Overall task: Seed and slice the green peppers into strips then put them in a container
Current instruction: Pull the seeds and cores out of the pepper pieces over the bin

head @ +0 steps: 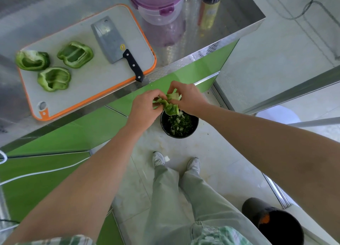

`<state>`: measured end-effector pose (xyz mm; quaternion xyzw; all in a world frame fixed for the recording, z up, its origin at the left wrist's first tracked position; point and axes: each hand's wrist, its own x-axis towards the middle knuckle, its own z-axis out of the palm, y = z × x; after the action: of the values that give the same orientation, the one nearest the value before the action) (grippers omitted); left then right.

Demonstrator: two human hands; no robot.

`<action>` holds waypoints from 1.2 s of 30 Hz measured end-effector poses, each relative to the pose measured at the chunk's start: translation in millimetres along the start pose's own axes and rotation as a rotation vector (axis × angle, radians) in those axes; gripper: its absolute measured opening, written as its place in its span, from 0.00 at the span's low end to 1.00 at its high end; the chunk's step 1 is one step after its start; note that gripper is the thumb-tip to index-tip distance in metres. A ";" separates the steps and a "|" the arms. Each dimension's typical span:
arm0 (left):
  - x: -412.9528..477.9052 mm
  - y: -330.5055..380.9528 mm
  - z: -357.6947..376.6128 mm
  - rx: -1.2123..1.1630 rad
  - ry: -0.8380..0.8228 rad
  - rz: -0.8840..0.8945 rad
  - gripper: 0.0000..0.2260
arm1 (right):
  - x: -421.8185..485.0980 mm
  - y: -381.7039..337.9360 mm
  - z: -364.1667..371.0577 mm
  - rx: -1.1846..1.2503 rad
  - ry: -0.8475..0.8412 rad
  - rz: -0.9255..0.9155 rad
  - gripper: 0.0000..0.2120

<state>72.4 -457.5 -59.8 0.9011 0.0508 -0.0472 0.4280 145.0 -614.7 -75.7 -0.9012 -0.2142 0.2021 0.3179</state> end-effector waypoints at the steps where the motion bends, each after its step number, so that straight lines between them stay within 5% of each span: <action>1: -0.9 -0.1 -0.5 -0.002 -0.007 0.001 0.10 | 0.1 0.0 1.1 -0.028 -0.004 -0.013 0.11; 9: -2.9 -4.1 -2.2 -0.029 -0.080 0.007 0.10 | 0.9 1.7 4.8 0.033 -0.061 0.017 0.08; 17: -1.1 -21.6 -5.2 -0.050 -0.118 -0.005 0.12 | -0.1 18.4 10.2 0.359 -0.090 0.394 0.15; 25: 0.1 -19.5 9.3 -0.020 -0.132 0.005 0.09 | -6.0 27.2 8.1 0.507 -0.238 0.257 0.11; 31: -2.1 -17.2 6.9 -0.017 -0.108 0.011 0.08 | -6.6 25.2 4.1 0.725 -0.037 0.413 0.15; 36: -5.6 -12.7 -2.4 -0.003 -0.081 0.008 0.10 | -10.4 15.2 -1.7 0.494 -0.202 0.224 0.09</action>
<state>65.2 -447.9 -67.3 0.8981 0.0296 -0.0820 0.4311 141.2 -631.6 -82.1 -0.7898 -0.0882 0.3709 0.4805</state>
